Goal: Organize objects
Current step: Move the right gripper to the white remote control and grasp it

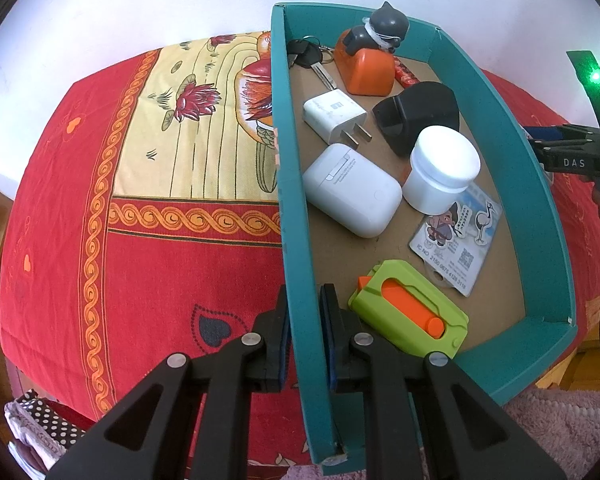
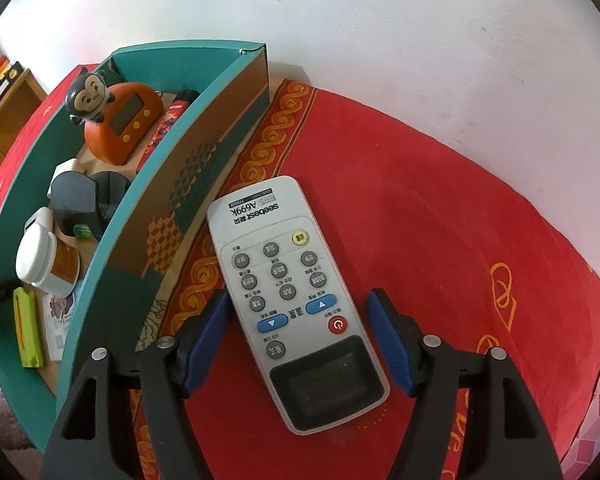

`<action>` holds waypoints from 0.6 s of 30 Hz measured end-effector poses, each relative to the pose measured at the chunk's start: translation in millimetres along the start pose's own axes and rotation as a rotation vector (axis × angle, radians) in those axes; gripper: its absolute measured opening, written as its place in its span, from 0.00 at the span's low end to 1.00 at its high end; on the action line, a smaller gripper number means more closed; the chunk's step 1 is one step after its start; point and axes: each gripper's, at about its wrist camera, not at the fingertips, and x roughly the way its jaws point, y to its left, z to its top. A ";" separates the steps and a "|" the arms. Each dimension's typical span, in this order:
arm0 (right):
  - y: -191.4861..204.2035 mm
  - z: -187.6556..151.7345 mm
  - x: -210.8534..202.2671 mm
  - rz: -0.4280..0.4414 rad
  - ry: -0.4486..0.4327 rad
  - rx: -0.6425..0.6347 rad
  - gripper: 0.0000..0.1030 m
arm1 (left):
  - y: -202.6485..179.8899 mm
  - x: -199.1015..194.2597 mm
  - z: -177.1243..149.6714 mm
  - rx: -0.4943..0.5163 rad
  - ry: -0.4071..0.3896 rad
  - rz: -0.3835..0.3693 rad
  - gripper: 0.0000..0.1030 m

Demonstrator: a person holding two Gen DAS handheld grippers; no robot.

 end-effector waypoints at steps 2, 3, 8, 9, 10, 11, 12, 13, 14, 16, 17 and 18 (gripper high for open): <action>-0.1 -0.8 -1.1 -0.003 0.000 0.004 0.64 | -0.3 -0.3 -0.6 0.003 0.001 0.001 0.12; -0.2 -0.9 -1.4 -0.003 0.000 0.007 0.63 | -0.2 -0.4 -0.6 0.003 0.001 0.001 0.12; -3.2 -3.5 -5.0 -0.002 -0.005 0.042 0.56 | -0.9 -0.4 -0.6 0.004 0.001 0.002 0.12; -3.6 -5.1 -6.4 0.001 -0.007 0.054 0.56 | -0.9 -0.4 -0.7 0.005 0.000 0.002 0.12; -4.9 -7.0 -7.8 0.003 -0.009 0.071 0.56 | -0.9 -0.5 -0.8 0.005 0.000 0.002 0.12; -4.8 -8.0 -8.9 0.001 -0.007 0.080 0.55 | -0.8 -0.6 -0.9 0.005 0.000 0.001 0.12; -5.5 -9.5 -9.8 -0.003 -0.005 0.093 0.55 | -0.8 -0.6 -0.9 0.005 0.000 0.002 0.12; -6.3 -11.2 -10.9 -0.001 -0.003 0.106 0.55 | -1.0 -0.7 -0.9 0.006 -0.001 0.002 0.12; -7.5 -13.3 -12.5 0.007 -0.005 0.120 0.55 | -1.0 -0.7 -0.9 0.007 -0.001 0.002 0.12; -9.9 -18.1 -15.8 0.032 -0.009 0.148 0.55 | -1.1 -0.7 -1.0 0.008 -0.001 0.001 0.12; -10.7 -21.0 -18.2 0.044 -0.011 0.159 0.55 | -1.3 -0.7 -0.9 0.008 -0.001 0.001 0.12; -11.1 -23.7 -20.8 0.052 -0.015 0.167 0.55 | -1.3 -0.5 -0.8 0.009 -0.001 0.001 0.12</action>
